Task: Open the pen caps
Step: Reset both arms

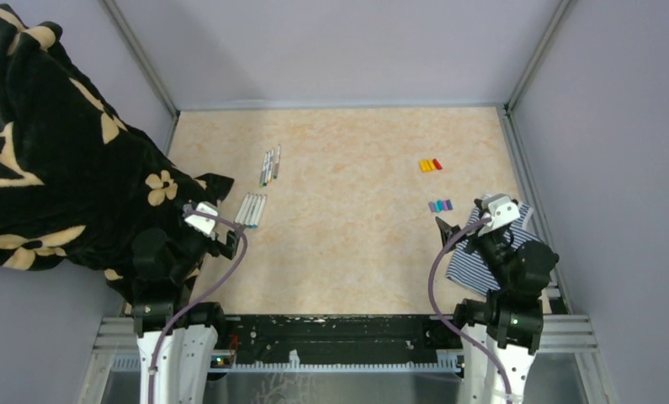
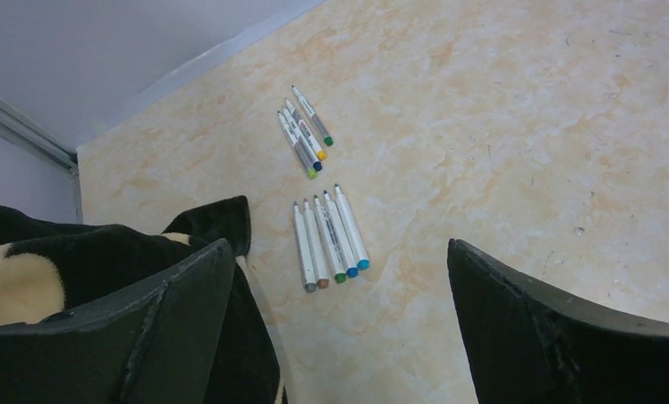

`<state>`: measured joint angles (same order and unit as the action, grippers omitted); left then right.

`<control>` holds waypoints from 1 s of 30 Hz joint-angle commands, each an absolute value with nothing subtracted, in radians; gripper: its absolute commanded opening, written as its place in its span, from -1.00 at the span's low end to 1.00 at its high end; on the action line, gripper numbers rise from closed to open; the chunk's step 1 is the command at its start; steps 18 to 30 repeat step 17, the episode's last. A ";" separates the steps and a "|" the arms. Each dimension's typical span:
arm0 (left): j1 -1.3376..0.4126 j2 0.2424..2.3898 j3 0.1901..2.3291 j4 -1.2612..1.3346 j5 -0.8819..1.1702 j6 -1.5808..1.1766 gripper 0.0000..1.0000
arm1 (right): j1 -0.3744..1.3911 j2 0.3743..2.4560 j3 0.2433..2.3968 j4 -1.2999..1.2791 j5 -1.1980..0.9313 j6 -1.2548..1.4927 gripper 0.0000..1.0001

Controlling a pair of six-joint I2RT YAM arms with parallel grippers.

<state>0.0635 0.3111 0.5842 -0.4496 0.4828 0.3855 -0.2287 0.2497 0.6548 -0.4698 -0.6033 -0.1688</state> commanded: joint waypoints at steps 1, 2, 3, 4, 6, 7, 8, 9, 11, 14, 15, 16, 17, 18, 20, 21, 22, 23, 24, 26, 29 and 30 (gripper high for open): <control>0.071 0.274 0.585 -0.479 0.553 0.422 1.00 | -0.223 0.159 0.587 -0.442 -0.598 -0.127 0.88; 0.070 0.273 0.585 -0.480 0.556 0.424 1.00 | -0.223 0.135 0.578 -0.437 -0.604 -0.122 0.88; 0.070 0.274 0.584 -0.479 0.556 0.423 1.00 | -0.224 0.115 0.572 -0.429 -0.599 -0.098 0.89; 0.071 0.275 0.583 -0.479 0.554 0.423 1.00 | -0.224 0.096 0.571 -0.423 -0.596 -0.079 0.89; 0.071 0.273 0.581 -0.479 0.557 0.425 1.00 | -0.224 0.073 0.569 -0.418 -0.592 -0.050 0.90; 0.071 0.273 0.581 -0.480 0.560 0.427 1.00 | -0.223 0.068 0.568 -0.421 -0.591 -0.041 0.90; 0.071 0.271 0.581 -0.481 0.563 0.429 1.00 | -0.224 0.064 0.566 -0.418 -0.588 -0.034 0.90; 0.071 0.271 0.581 -0.482 0.566 0.431 1.00 | -0.224 0.062 0.566 -0.416 -0.578 -0.026 0.90; 0.071 0.269 0.581 -0.486 0.571 0.436 1.00 | -0.223 0.061 0.570 -0.419 -0.567 -0.020 0.91; 0.071 0.266 0.581 -0.491 0.577 0.441 1.00 | -0.224 0.064 0.576 -0.422 -0.543 -0.011 0.91; 0.071 0.264 0.580 -0.492 0.577 0.441 1.00 | -0.224 0.064 0.577 -0.422 -0.540 -0.010 0.91; 0.071 0.262 0.580 -0.494 0.578 0.442 1.00 | -0.224 0.062 0.577 -0.424 -0.539 -0.010 0.92; 0.073 0.259 0.580 -0.495 0.580 0.444 1.00 | -0.224 0.059 0.576 -0.425 -0.540 -0.011 0.92; 0.073 0.259 0.580 -0.495 0.580 0.444 1.00 | -0.224 0.059 0.576 -0.425 -0.540 -0.011 0.92; 0.073 0.259 0.580 -0.495 0.580 0.444 1.00 | -0.224 0.059 0.576 -0.425 -0.540 -0.011 0.92; 0.073 0.259 0.580 -0.495 0.580 0.444 1.00 | -0.224 0.059 0.576 -0.425 -0.540 -0.011 0.92; 0.073 0.259 0.580 -0.495 0.580 0.444 1.00 | -0.224 0.059 0.576 -0.425 -0.540 -0.011 0.92; 0.073 0.259 0.580 -0.495 0.580 0.444 1.00 | -0.224 0.059 0.576 -0.425 -0.540 -0.011 0.92; 0.073 0.259 0.580 -0.495 0.580 0.444 1.00 | -0.224 0.059 0.576 -0.425 -0.540 -0.011 0.92; 0.073 0.259 0.580 -0.495 0.580 0.444 1.00 | -0.224 0.059 0.576 -0.425 -0.540 -0.011 0.92; 0.073 0.259 0.580 -0.495 0.580 0.444 1.00 | -0.224 0.059 0.576 -0.425 -0.540 -0.011 0.92; 0.073 0.259 0.580 -0.495 0.580 0.444 1.00 | -0.224 0.059 0.576 -0.425 -0.540 -0.011 0.92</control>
